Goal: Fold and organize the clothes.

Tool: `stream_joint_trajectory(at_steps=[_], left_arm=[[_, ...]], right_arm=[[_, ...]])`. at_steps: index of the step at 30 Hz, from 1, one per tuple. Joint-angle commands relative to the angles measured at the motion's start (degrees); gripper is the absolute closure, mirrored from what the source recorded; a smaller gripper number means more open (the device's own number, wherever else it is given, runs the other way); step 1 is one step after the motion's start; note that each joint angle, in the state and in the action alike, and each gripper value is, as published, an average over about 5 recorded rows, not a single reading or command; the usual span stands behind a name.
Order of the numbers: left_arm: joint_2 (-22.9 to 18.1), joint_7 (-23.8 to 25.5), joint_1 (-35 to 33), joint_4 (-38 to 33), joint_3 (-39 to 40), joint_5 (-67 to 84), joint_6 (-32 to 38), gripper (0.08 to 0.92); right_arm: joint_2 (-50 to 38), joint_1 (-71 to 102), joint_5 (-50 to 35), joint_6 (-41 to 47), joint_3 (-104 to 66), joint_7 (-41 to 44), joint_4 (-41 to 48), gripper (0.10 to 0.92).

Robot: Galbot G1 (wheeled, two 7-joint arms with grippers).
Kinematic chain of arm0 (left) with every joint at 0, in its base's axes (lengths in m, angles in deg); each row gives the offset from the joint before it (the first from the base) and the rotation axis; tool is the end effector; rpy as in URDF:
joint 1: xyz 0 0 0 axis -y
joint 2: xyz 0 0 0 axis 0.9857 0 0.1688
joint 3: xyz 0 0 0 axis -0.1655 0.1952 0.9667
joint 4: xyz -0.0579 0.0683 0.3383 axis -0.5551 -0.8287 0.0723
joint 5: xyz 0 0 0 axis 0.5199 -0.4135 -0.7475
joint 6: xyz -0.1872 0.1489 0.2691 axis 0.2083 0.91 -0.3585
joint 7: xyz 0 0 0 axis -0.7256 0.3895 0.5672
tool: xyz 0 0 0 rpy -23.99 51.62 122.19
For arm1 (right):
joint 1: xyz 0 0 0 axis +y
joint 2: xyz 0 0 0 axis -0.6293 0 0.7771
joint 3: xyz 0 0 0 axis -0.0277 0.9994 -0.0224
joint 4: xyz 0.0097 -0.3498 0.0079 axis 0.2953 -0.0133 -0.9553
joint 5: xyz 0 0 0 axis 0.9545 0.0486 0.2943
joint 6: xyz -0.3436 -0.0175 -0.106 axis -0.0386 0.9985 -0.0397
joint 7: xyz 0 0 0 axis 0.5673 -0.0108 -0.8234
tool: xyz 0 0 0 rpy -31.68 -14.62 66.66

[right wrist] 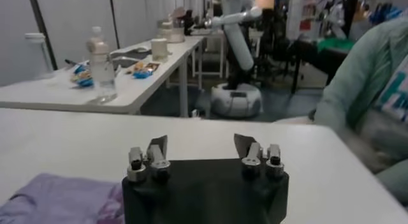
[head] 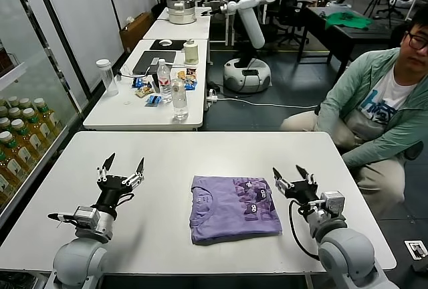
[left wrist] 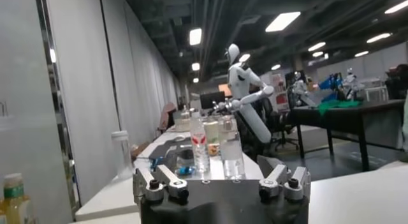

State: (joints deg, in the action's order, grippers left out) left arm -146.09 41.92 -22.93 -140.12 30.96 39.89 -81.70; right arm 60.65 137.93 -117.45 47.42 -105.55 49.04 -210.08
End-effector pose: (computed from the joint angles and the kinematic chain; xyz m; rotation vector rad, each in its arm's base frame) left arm 0.2793 0.0881 -0.2613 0.1224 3.0995 0.2426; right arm 0.2780 -0.0456 -0.2075 0.2385 -2.8898 0.0603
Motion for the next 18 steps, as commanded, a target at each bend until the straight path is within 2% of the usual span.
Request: stream_joint_trajectory(at_steps=[1, 5, 18], left_arm=[[-0.99, 1.04, 1.76, 2.84, 0.74, -3.48, 5.30, 0.177], [-1.26, 2.07, 2.30, 3.71, 1.22, -4.56, 7.71, 0.177], [-1.19, 4.78, 3.41, 4.87, 0.72, -3.56, 9.24, 0.177]], right_arm=[[0.26, -3.27, 13.02, -7.03, -1.57, 3.99, 6.11, 0.271], [0.64, -3.53, 13.79, -8.11, -1.75, 4.15, 7.34, 0.209], [0.54, -5.01, 16.71, -7.34, -3.39, 4.57, 9.08, 0.203]])
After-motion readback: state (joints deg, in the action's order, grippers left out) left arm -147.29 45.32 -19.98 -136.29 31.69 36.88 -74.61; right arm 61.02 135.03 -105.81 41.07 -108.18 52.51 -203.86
